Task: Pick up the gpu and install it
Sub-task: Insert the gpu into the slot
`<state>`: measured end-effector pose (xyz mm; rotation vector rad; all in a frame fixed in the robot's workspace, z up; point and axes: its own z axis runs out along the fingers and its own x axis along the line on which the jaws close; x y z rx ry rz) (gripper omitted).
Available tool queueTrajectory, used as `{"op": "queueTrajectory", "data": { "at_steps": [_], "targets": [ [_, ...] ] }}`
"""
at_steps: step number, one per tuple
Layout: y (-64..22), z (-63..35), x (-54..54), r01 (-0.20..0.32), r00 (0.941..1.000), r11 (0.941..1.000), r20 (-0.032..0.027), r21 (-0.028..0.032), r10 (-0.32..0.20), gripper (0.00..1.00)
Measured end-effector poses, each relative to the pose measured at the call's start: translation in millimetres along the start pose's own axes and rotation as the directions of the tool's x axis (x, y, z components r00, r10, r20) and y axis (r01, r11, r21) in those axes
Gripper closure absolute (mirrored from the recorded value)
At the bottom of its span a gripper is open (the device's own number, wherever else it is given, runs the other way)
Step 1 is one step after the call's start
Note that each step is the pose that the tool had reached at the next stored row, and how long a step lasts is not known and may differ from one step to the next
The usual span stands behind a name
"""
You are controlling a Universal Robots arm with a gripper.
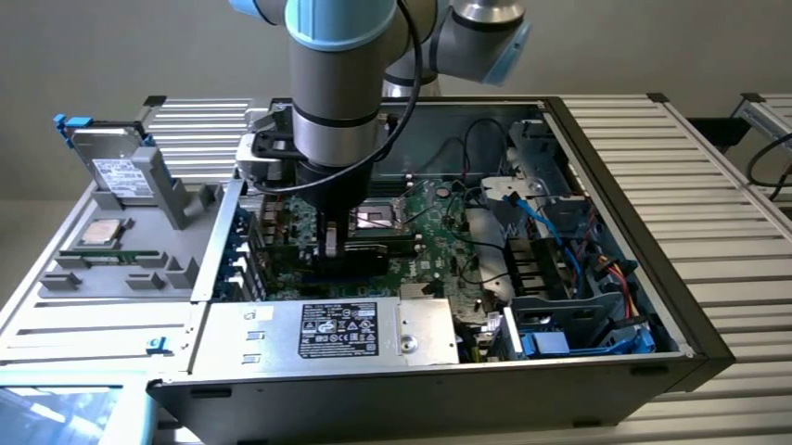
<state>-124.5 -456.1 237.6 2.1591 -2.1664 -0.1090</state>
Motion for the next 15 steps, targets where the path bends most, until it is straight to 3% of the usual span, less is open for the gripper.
{"op": "queueTrajectory", "data": {
  "at_steps": [6, 7, 9, 15],
  "targets": [
    [0.2, 0.4, -0.1, 0.0, 1.0, 1.0, 0.0006, 0.0, 0.0, 0.71],
    [0.2, 0.3, -0.1, 0.0, 1.0, 1.0, 0.0007, 0.0001, 0.0, 0.65],
    [0.2, -1.0, 0.0, 0.0, 1.0, 1.0, 0.0, -0.0001, 0.0, 0.65],
    [2.2, -20.8, 0.1, 0.0, 1.0, 1.0, -0.0008, 0.0028, 0.0, 0.65]
  ]
}}
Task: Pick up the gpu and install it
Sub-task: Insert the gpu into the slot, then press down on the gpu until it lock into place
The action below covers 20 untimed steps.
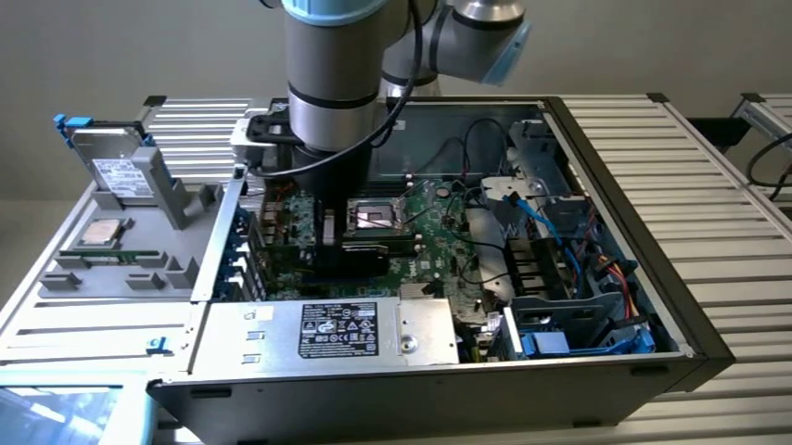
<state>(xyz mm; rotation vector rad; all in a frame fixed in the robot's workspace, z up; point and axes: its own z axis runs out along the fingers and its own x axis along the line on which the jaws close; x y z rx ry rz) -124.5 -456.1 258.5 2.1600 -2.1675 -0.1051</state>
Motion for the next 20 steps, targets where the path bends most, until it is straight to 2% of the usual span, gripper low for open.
{"op": "queueTrajectory", "data": {
  "at_steps": [11, 20],
  "targets": [
    [4.9, -46.0, 0.4, -0.001, 1.0, 1.0, -0.0091, 0.0004, 0.001, 0.65],
    [5.1, -48.2, 0.4, -0.001, 1.0, 1.0, -0.009, 0.0003, 0.001, 0.65]
  ]
}}
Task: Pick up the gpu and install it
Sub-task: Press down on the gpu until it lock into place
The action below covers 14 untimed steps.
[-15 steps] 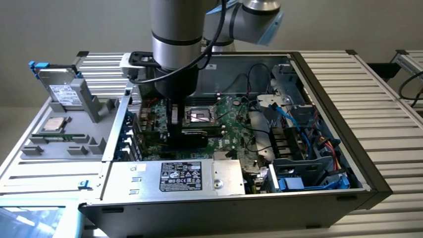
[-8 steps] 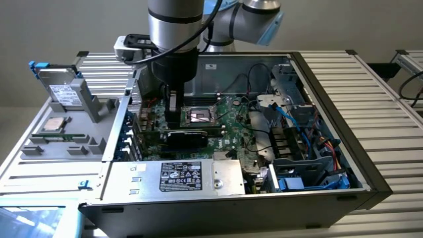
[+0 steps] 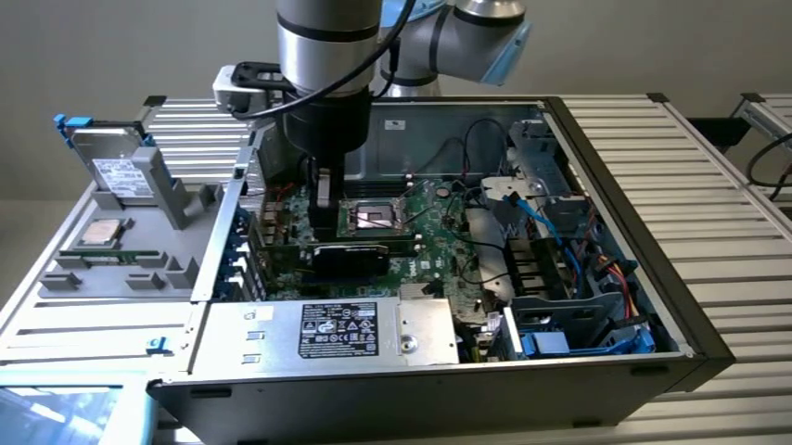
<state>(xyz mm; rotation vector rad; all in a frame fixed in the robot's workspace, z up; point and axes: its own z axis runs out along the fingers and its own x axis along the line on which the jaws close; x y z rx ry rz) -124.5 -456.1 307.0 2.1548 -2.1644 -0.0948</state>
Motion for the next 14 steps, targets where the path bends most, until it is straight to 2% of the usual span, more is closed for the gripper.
{"op": "queueTrajectory", "data": {
  "at_steps": [5, 6, 7, 9, 13, 14],
  "targets": [
    [0.1, -0.6, 0.0, 0.0, 1.0, 1.0, 0.0, 0.0001, 0.0, 0.65],
    [0.1, -0.8, 0.0, 0.0, 1.0, 1.0, 0.0001, 0.0001, 0.0, 0.73],
    [0.1, -0.9, 0.0, 0.0, 1.0, 1.0, 0.0, 0.0, 0.0, 0.73],
    [0.1, -1.0, 0.0, 0.0, 1.0, 1.0, 0.0, 0.0, 0.0, 0.86],
    [0.2, -0.5, 0.0, 0.0, 1.0, 1.0, 0.0, 0.0, 0.0, 0.88],
    [2.2, 0.6, 0.0, 0.0, 1.0, 1.0, -0.0003, 0.0024, 0.0, 0.88]
  ]
}}
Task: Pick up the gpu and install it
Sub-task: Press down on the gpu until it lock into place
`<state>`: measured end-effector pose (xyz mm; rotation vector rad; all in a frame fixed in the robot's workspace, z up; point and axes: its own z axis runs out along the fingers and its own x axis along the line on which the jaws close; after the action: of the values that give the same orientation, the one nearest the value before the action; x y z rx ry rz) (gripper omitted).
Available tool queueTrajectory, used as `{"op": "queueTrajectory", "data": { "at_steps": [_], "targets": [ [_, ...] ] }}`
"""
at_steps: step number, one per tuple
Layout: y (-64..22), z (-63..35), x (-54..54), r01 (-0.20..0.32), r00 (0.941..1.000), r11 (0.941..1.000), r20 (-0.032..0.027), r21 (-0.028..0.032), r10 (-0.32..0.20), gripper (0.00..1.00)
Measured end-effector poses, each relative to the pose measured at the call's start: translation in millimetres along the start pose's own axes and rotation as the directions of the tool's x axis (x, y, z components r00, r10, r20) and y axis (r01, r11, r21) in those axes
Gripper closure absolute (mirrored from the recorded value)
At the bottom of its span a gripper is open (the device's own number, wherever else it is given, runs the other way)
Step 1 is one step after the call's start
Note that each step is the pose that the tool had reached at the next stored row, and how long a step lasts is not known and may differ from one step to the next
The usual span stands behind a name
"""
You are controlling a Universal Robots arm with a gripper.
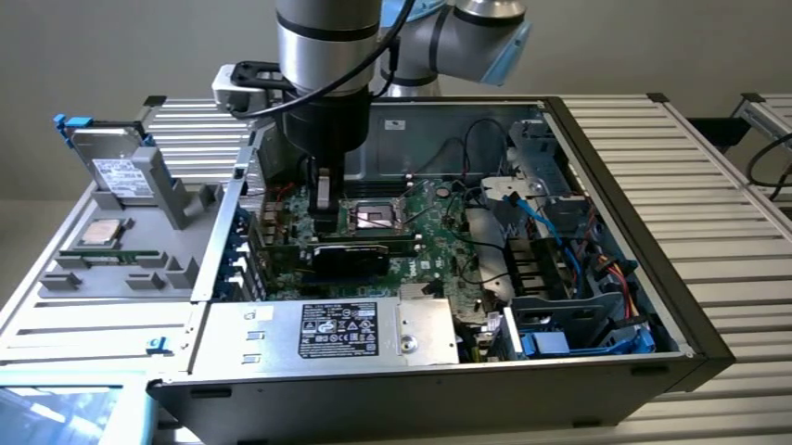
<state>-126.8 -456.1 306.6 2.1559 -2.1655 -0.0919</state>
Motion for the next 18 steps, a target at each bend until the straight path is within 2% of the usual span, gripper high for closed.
{"op": "queueTrajectory", "data": {
  "at_steps": [4, 7, 11, 14, 18],
  "targets": [
    [9.7, 5.9, -0.2, 0.0, 1.0, 0.9999, 0.0004, 0.0136, 0.0, 0.88],
    [13.3, 8.3, -1.2, -0.001, 1.0, 0.9996, 0.0002, 0.0299, 0.001, 0.88],
    [16.1, 11.5, -3.6, -0.002, 1.0, 0.9989, -0.0002, 0.0479, 0.002, 0.88],
    [15.6, 15.3, -3.7, -0.002, 1.0, 0.9987, -0.0022, 0.0514, 0.002, 0.88],
    [16.3, 20.0, -4.0, -0.004, 1.0, 0.9985, -0.0088, 0.0538, 0.004, 0.88]
  ]
}}
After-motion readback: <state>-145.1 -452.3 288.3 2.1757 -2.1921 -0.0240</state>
